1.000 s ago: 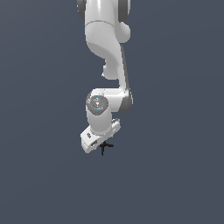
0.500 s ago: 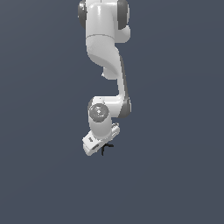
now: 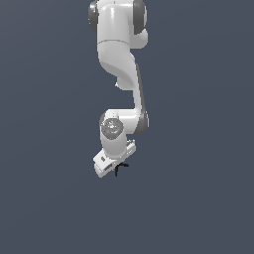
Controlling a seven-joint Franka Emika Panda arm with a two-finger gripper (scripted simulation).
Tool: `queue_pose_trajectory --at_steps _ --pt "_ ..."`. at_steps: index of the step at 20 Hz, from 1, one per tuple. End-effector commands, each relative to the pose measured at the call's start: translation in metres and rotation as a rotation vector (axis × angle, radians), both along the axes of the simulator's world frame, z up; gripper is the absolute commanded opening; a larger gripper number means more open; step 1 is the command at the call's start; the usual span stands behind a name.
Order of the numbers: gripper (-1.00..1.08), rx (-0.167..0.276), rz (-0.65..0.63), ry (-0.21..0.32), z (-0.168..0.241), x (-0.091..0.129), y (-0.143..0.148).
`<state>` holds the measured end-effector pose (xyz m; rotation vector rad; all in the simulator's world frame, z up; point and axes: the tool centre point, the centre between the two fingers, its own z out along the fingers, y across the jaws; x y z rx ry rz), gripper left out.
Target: Pick up the object and move it to a goal position.
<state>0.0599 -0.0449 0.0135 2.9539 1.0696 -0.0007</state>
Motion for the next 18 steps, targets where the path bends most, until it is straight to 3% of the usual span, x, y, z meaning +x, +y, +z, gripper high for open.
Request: queue_pose_trajectory --at_steps 1,10,18 --pt "-1.00 0.000 0.000 0.000 0.000 0.000 0.000" --pt "-1.00 0.000 0.000 0.000 0.008 -0.005 0.001" --pt "-1.00 0.000 0.000 0.000 0.036 -0.025 0.002"
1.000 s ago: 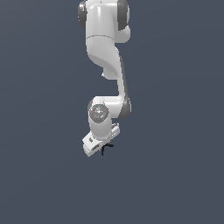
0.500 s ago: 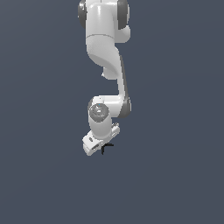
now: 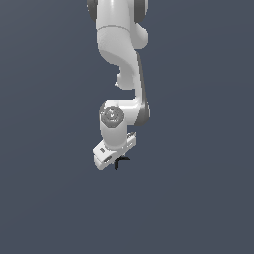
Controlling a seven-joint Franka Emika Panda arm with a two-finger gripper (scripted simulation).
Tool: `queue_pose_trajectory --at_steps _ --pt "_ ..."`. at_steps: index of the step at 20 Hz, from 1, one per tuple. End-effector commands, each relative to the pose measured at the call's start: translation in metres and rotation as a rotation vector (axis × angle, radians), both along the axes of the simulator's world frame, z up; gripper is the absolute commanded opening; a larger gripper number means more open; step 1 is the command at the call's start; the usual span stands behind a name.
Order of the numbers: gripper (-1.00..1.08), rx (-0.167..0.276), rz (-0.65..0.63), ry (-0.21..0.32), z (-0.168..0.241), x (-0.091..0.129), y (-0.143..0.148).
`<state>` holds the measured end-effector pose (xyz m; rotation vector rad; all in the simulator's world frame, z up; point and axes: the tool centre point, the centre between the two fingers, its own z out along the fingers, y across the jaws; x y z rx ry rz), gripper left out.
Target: Pick up the object and move it to a goal position.
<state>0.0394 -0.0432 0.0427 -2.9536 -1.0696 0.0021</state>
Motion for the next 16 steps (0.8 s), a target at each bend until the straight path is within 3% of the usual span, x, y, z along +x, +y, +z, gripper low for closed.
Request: queue_pose_trajectory --at_steps 1,16 --pt "-1.00 0.000 0.000 -0.001 0.013 -0.008 0.001" --pt "-1.00 -0.002 0.000 -0.001 0.117 -0.078 0.006"
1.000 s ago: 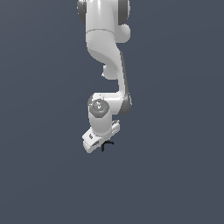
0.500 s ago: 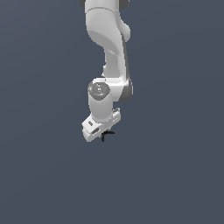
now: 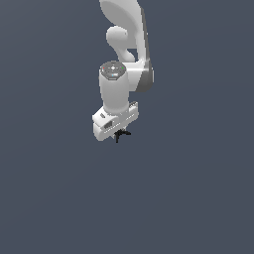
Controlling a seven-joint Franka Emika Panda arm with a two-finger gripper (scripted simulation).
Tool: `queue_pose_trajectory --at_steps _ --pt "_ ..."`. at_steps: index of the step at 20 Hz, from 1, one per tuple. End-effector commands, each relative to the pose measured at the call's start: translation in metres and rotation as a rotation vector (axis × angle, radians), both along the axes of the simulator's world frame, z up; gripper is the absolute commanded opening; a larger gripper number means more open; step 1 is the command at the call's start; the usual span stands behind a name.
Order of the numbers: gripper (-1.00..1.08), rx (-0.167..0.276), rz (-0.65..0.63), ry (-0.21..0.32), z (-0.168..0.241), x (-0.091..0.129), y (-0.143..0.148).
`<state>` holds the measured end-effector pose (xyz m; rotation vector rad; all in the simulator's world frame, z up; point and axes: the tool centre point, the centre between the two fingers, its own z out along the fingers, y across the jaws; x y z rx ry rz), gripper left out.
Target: Pick up the object and move it to a goal position.
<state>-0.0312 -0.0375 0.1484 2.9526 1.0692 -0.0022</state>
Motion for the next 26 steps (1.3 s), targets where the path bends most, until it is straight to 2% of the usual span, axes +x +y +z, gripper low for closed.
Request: queue_pose_trajectory --at_steps 1,16,26 --pt "-1.00 0.000 0.000 0.000 0.019 -0.013 0.001" --pt "-1.00 0.002 0.000 -0.001 0.131 -0.084 0.008" --pt "-1.00 0.002 0.000 -0.001 0.181 -0.112 0.010"
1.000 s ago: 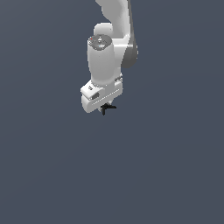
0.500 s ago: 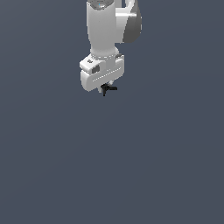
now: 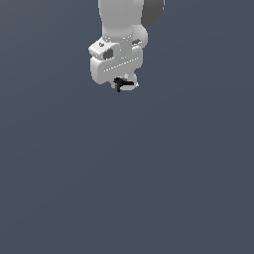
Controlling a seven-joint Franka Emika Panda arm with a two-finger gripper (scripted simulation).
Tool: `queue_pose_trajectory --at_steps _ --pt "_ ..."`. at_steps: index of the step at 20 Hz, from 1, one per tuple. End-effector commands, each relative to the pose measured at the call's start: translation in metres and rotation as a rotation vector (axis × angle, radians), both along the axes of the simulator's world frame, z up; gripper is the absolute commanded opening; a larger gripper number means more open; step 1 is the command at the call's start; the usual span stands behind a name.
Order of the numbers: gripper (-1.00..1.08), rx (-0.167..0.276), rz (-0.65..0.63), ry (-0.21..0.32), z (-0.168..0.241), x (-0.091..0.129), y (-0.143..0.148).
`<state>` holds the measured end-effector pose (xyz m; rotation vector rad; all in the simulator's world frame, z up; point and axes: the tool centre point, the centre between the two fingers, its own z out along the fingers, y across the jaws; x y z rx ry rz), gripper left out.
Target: Pick up the object and move it to a goal position.
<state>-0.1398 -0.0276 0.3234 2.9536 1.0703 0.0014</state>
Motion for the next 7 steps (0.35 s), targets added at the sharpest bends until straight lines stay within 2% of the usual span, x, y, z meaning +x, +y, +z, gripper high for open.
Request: queue_pose_trajectory --at_steps 1,7 --pt "-1.00 0.000 0.000 0.001 0.0084 -0.0050 0.0004" --pt "-1.00 0.000 0.000 0.001 0.0161 -0.0082 0.0002"
